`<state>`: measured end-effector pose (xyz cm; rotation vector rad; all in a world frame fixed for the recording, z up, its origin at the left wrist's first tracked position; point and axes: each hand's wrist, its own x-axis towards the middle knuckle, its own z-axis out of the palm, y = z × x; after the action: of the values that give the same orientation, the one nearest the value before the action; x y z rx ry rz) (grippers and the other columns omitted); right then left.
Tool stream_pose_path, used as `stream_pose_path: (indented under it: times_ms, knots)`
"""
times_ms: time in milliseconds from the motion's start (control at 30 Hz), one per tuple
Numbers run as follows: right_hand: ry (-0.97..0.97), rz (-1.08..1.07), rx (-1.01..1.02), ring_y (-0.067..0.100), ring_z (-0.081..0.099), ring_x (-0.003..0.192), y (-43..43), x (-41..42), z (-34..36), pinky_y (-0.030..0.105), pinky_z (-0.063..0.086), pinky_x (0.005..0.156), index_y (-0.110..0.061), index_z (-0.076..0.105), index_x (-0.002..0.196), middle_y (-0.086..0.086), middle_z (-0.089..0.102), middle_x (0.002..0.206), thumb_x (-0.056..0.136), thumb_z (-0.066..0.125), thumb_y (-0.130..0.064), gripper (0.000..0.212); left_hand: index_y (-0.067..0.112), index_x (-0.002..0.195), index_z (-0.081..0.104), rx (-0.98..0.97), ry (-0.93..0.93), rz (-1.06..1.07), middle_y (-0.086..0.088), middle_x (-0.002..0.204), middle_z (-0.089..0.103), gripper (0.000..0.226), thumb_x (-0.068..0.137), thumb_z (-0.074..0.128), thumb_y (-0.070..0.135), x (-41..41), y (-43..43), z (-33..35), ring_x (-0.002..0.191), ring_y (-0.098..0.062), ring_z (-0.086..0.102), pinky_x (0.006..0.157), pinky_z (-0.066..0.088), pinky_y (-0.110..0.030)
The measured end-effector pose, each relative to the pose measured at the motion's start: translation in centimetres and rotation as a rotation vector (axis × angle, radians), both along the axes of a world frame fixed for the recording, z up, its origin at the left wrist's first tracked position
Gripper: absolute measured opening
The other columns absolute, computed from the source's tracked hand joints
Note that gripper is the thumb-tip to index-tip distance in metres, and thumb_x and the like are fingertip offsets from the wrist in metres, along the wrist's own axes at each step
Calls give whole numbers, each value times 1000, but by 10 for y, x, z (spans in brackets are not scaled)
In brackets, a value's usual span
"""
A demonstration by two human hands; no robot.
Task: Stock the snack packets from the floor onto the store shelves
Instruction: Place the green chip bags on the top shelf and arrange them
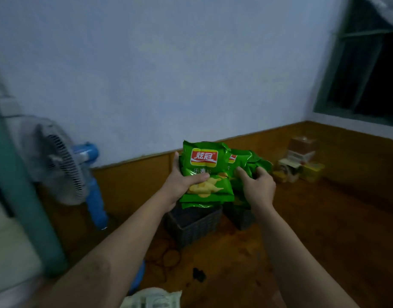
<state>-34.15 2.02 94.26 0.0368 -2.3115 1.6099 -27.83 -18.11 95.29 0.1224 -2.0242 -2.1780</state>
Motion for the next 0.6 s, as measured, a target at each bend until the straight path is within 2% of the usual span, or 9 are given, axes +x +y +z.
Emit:
stream_pose_path:
  times_ms: [100, 233, 300, 333, 367, 400, 500, 600]
  knots:
    - [-3, 149, -33, 35, 57, 94, -31, -14, 4, 48, 53, 69, -18, 51, 69, 6, 61, 80, 74, 66, -60, 45, 29, 157, 13, -4, 15, 137, -7, 124, 67, 133, 53, 95, 16, 14, -20, 7, 107, -25, 70, 92, 57, -43]
    - [-1, 300, -85, 33, 55, 90, -69, -16, 4, 37, 37, 62, -18, 41, 61, 6, 54, 73, 77, 70, -52, 47, 30, 159, 4, 1, -2, 310, -5, 125, 68, 141, 53, 95, 15, 40, -41, 5, 110, -23, 69, 101, 53, -46]
    - [-15, 376, -95, 36, 56, 94, -90, -11, 2, 36, 36, 62, -17, 42, 60, 8, 56, 75, 77, 71, -50, 47, 30, 157, 11, -13, -33, 403, -6, 129, 67, 134, 55, 96, 18, 61, -49, 3, 110, -23, 69, 98, 55, -46]
    - [-24, 421, -93, 36, 57, 96, -102, -7, 0, 37, 37, 63, -17, 42, 60, 9, 57, 75, 77, 71, -50, 47, 26, 154, 18, -26, -37, 456, -5, 125, 68, 121, 61, 94, 15, 73, -54, 2, 104, -20, 71, 92, 59, -40]
    - [-34, 472, -89, 36, 57, 97, -116, 1, -1, 38, 39, 64, -18, 42, 60, 8, 58, 76, 77, 71, -50, 46, 25, 149, 25, -35, -35, 510, -5, 121, 69, 106, 67, 90, 9, 86, -60, 1, 99, -17, 72, 84, 61, -34]
    - [-42, 520, -81, 36, 57, 98, -130, 10, -3, 40, 42, 66, -20, 41, 60, 8, 58, 78, 78, 70, -50, 45, 28, 149, 24, -34, -32, 563, -5, 120, 69, 105, 69, 88, 5, 100, -66, -2, 98, -18, 72, 83, 61, -34]
    - [-79, 632, -25, 33, 51, 103, -166, 46, -9, 45, 45, 82, -22, 43, 66, 10, 59, 88, 80, 68, -50, 40, 33, 158, 12, 2, -80, 705, -10, 131, 66, 137, 51, 96, 17, 144, -83, -6, 110, -29, 69, 92, 58, -48]
    - [-107, 750, 16, 29, 44, 105, -193, 80, -17, 45, 44, 86, -14, 50, 76, 6, 55, 85, 85, 66, -46, 36, 31, 156, 19, 24, -97, 812, -11, 122, 70, 125, 55, 91, 9, 187, -92, -11, 97, -28, 74, 74, 63, -41]
